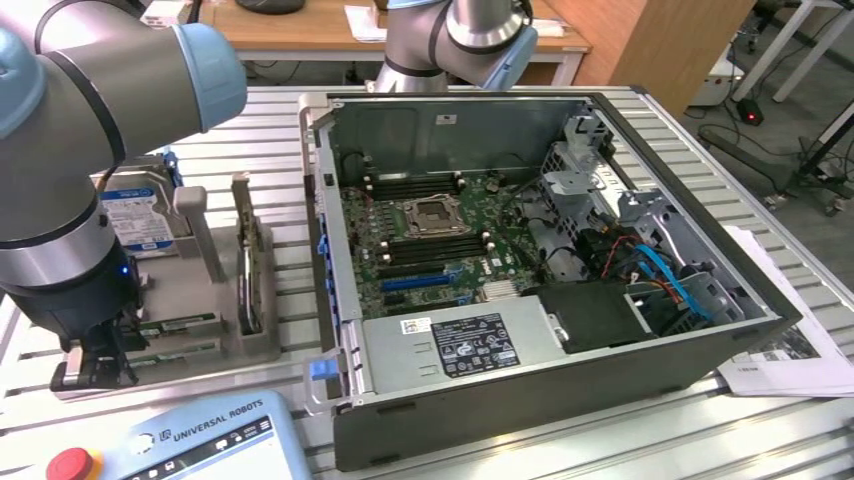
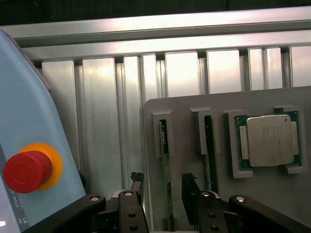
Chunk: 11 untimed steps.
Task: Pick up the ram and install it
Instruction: 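Pick up the ram and move it above insertion slot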
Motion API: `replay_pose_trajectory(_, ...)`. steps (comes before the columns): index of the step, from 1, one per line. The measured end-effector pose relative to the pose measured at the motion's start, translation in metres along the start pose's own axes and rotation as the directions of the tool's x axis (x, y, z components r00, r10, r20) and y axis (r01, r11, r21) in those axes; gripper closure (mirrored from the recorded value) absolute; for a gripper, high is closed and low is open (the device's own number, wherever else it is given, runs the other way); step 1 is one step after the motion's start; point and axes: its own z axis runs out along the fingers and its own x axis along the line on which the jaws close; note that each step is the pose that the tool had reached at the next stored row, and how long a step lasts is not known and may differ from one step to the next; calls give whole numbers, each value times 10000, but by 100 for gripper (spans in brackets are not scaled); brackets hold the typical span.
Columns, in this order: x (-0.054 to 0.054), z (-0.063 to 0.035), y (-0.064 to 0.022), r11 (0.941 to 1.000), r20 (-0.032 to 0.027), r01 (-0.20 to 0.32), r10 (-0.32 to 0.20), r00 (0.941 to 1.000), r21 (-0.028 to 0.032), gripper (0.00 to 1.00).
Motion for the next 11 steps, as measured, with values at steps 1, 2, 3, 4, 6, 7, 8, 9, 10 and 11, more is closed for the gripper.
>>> replay_pose_trajectory(1, 0, 0, 0, 10000, 0, 0, 0, 10000, 0, 55)
replay_pose_trajectory(2, 0, 0, 0, 10000, 0, 0, 0, 10000, 0, 55)
replay_pose_trajectory(3, 0, 0, 0, 10000, 0, 0, 0, 10000, 0, 55)
replay_pose_trajectory(4, 0, 0, 0, 10000, 0, 0, 0, 10000, 0, 55)
replay_pose_trajectory(6, 0, 0, 0, 10000, 0, 0, 0, 10000, 0, 55)
replay_pose_trajectory(7, 0, 0, 0, 10000, 0, 0, 0, 10000, 0, 55)
replay_pose_trajectory(8, -1, 1, -5, 10000, 2, 1, -1, 10000, 3, 55)
replay_pose_trajectory(9, 0, 1, -15, 10000, 2, 2, -2, 10000, 2, 55)
replay_pose_trajectory(10, 0, -1, -25, 10000, 1, 0, 0, 10000, 0, 55)
replay_pose_trajectory(11, 0, -2, -36, 10000, 1, -3, 3, 10000, 0, 55)
